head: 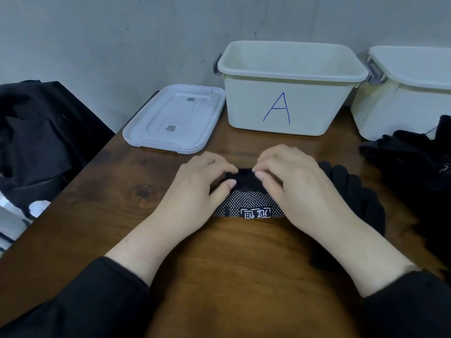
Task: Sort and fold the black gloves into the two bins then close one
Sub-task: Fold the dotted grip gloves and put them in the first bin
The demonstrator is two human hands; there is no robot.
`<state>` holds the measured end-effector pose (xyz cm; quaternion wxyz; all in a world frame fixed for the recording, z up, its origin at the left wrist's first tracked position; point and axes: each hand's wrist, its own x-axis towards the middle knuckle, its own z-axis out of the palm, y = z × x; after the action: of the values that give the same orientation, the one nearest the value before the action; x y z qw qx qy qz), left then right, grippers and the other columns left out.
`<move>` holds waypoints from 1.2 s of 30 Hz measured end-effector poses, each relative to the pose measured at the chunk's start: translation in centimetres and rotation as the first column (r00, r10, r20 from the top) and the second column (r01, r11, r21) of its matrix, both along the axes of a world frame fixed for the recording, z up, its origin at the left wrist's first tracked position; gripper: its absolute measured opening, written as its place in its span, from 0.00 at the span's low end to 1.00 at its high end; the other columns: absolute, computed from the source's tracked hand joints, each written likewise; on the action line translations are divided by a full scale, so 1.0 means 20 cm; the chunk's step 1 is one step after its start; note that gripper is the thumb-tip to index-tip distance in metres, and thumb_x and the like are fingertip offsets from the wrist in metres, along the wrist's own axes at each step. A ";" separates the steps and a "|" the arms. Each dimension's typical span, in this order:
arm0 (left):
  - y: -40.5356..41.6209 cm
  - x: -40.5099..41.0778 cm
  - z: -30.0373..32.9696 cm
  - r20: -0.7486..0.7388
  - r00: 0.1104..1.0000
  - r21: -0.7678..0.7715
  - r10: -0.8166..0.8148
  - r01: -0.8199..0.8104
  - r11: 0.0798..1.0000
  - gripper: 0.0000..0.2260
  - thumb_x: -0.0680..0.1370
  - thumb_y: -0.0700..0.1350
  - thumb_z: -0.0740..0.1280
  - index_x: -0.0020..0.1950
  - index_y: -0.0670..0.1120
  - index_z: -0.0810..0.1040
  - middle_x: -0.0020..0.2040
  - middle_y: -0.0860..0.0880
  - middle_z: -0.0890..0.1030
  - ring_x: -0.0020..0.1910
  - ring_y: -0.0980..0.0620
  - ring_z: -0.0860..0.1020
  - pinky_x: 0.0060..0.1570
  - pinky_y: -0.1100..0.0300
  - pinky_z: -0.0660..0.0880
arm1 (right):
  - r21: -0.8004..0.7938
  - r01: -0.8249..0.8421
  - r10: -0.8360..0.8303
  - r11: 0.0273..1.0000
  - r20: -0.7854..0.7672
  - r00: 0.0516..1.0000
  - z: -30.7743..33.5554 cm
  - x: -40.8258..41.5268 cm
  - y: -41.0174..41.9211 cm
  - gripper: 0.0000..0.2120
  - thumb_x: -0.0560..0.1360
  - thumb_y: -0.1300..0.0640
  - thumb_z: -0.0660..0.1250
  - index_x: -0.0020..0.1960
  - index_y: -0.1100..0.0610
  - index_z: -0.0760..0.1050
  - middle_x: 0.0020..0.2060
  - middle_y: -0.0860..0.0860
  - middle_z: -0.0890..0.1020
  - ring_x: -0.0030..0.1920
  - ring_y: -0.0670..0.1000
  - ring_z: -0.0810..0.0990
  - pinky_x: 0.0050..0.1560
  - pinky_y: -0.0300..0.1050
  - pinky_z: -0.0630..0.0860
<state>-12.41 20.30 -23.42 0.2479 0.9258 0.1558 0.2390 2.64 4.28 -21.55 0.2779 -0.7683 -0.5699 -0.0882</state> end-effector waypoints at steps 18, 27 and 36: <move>0.03 -0.04 -0.01 -0.211 0.967 0.103 -0.141 0.166 0.981 0.25 0.75 0.59 0.71 0.71 0.57 0.75 0.73 0.60 0.72 0.75 0.64 0.63 0.77 0.56 0.53 | -0.301 -0.107 0.075 0.948 -0.114 0.991 -0.05 0.01 -0.06 0.19 0.83 0.47 0.59 0.73 0.47 0.72 0.72 0.40 0.74 0.75 0.38 0.64 0.79 0.51 0.57; -0.02 -0.04 0.05 -0.050 0.998 -0.080 -0.035 0.031 0.996 0.09 0.78 0.50 0.71 0.59 0.56 0.83 0.50 0.59 0.84 0.54 0.59 0.76 0.59 0.60 0.71 | -0.163 -0.060 0.038 0.985 -0.141 0.989 0.02 -0.04 -0.08 0.14 0.81 0.44 0.57 0.62 0.46 0.77 0.41 0.40 0.79 0.45 0.42 0.76 0.61 0.40 0.71; -0.20 -0.02 0.19 0.139 0.889 -0.816 0.437 -0.147 0.559 0.12 0.82 0.53 0.66 0.48 0.46 0.83 0.43 0.47 0.87 0.43 0.48 0.86 0.50 0.48 0.83 | 0.221 0.203 -0.188 0.954 -0.089 0.978 0.06 -0.05 -0.08 0.13 0.80 0.52 0.65 0.63 0.52 0.80 0.38 0.48 0.84 0.32 0.48 0.75 0.37 0.49 0.79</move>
<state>-12.85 16.20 -19.69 0.6061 0.6289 0.3548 0.3336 1.61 2.65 -20.34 0.3736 -0.7861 -0.4675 -0.1546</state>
